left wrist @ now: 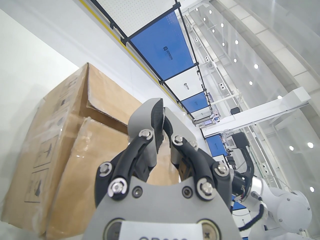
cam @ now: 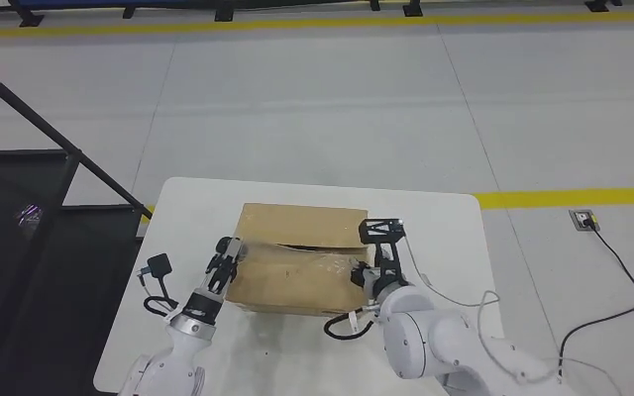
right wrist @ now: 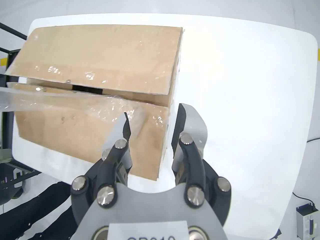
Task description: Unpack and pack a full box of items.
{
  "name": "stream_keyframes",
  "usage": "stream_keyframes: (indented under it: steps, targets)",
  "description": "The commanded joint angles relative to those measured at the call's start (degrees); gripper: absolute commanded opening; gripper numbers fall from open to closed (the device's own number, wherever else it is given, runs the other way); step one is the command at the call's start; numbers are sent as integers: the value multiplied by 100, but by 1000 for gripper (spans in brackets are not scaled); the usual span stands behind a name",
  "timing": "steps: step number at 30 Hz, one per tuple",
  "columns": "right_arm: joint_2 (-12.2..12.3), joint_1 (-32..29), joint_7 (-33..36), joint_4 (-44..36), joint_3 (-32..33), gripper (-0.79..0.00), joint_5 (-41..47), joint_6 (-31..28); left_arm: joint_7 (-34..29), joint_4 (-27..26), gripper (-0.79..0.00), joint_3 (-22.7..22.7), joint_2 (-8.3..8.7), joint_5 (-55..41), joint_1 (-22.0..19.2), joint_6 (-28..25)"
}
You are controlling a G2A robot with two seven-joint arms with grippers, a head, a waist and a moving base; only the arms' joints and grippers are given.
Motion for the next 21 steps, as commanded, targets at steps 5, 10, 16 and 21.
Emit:
stream_keyframes:
  steps: [5, 10, 16, 21]
  targets:
    - [24, 321, 226, 184, -84, -406, 662, -225, 13, -36, -785, -5, -2, -10, 50, -38]
    - [-47, 779, 66, 619, -582, -406, 944, -64, 20, -55, -785, -7, -3, -19, 80, -63]
    - [-146, 1562, -223, 987, -1422, -425, 1764, 226, -2, -71, -785, -28, -3, -62, 101, -73]
    - [-215, 2361, -281, 1336, -2105, -440, 2530, 283, -20, -74, -785, -31, -4, -88, 102, -90]
